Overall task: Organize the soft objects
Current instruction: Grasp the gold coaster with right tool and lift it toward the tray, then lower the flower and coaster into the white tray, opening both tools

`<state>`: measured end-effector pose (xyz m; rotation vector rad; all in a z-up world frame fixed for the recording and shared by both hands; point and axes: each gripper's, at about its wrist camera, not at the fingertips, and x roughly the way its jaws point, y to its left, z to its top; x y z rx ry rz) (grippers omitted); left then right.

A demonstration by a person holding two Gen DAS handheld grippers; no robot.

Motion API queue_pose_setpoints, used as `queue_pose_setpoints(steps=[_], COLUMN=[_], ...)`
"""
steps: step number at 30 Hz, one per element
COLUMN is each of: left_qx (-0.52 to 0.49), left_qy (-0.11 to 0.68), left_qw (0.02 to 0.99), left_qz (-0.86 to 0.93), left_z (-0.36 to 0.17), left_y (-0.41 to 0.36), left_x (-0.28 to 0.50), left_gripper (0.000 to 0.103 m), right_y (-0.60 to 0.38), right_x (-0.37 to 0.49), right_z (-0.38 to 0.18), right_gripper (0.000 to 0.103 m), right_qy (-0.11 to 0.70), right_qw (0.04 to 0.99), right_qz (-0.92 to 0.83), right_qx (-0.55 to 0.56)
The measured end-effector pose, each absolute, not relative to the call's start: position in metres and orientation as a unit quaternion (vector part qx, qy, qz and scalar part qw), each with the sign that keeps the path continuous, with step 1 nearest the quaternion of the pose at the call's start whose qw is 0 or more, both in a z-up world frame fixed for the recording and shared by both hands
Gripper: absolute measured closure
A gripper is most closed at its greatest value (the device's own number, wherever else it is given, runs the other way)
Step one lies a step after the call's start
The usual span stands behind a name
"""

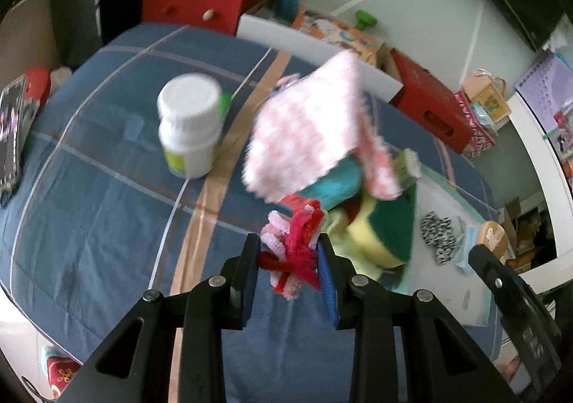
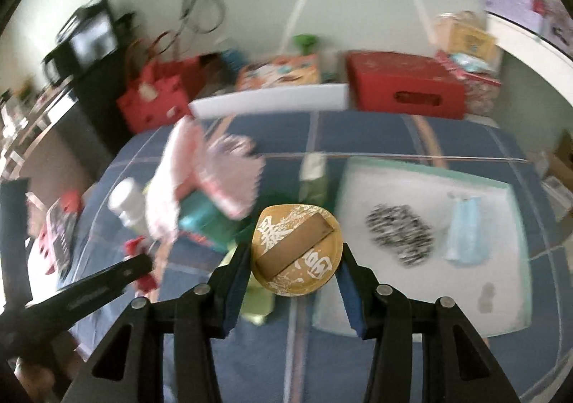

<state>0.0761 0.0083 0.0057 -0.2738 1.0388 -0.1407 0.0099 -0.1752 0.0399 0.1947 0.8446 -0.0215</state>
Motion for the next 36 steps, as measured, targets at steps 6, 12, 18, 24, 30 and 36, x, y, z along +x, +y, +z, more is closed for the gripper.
queue_pose_setpoints(steps=[6, 12, 18, 24, 30, 36], left_qx=[-0.088, -0.038, 0.012, 0.049, 0.076, 0.092], left_qy=[0.49, 0.505, 0.503, 0.505, 0.503, 0.513], left_qw=[0.862, 0.85, 0.841, 0.827, 0.818, 0.809], left_qz=[-0.101, -0.148, -0.198, -0.241, -0.268, -0.272], left_z=[0.024, 0.02, 0.012, -0.015, -0.043, -0.057], left_y=[-0.031, -0.085, -0.145, -0.195, -0.22, -0.226], left_x=[0.081, 0.087, 0.089, 0.082, 0.076, 0.077], left_gripper=[0.071, 0.071, 0.071, 0.071, 0.071, 0.06], right_y=[-0.222, -0.269, -0.318, -0.355, -0.372, -0.372], right_x=[0.013, 0.01, -0.003, -0.019, -0.025, -0.022], right_z=[0.037, 0.015, -0.003, -0.016, -0.026, -0.03], right_gripper=[0.053, 0.053, 0.052, 0.052, 0.052, 0.05], right_qy=[0.402, 0.419, 0.432, 0.435, 0.44, 0.446], right_qw=[0.903, 0.883, 0.856, 0.835, 0.824, 0.823], right_qz=[-0.088, -0.164, -0.226, -0.267, -0.279, -0.272], right_qx=[0.123, 0.135, 0.172, 0.206, 0.224, 0.225])
